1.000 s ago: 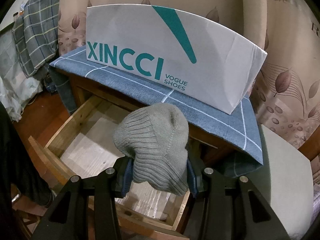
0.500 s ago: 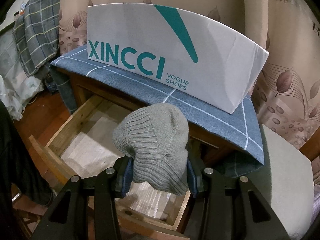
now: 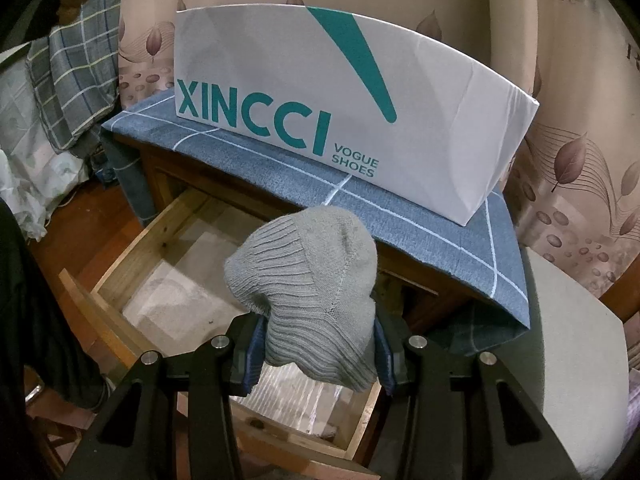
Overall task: Take underwear out of drawer
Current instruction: 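Carry the floral underwear with the left tool over the white box, then lower the floral underwear into the white box and open the left tool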
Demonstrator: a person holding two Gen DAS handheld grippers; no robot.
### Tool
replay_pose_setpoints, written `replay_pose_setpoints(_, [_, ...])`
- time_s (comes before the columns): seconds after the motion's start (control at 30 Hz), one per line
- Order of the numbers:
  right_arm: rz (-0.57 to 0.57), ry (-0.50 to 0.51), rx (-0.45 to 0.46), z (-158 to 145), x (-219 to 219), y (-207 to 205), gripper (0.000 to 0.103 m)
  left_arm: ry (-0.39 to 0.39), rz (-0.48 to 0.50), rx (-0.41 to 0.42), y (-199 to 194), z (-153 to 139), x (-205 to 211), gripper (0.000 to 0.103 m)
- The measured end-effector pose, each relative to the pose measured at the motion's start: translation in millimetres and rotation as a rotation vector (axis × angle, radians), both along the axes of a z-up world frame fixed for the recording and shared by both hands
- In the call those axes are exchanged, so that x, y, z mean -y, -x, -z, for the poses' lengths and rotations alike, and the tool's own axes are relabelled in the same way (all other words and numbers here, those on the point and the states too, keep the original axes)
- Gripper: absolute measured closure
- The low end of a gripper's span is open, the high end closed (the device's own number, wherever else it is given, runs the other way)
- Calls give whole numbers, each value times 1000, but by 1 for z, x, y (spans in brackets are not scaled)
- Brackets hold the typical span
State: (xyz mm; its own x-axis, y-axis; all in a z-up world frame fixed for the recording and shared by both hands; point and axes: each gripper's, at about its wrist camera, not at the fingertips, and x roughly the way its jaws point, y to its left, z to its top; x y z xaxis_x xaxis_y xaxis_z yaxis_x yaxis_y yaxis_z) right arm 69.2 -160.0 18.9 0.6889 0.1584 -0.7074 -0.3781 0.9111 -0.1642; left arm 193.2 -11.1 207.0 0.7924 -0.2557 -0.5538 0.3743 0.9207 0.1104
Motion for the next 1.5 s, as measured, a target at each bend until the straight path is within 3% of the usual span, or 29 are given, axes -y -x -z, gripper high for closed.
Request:
replay_pose_setpoints(0.63, [-14, 13, -16, 3, -1, -1, 61, -85, -36, -86, -23, 47, 1, 71])
replay_pose_setpoints(1.3, [-23, 27, -28, 6, -2, -1, 61, -110, 21, -155, -53, 48, 47, 69])
replay_pose_setpoints(1.37, [-22, 26, -31, 6, -1, -2, 61, -122, 23, -159, -56, 51, 54, 65])
replay_pose_setpoints(1.43, [-18, 22, -37, 6, 0, -4, 61, -147, 18, -160, -59, 54, 61, 54])
replay_pose_setpoints(1.5, [-12, 6, -48, 7, 3, -6, 61, -180, 1, -152, -59, 56, 64, 52])
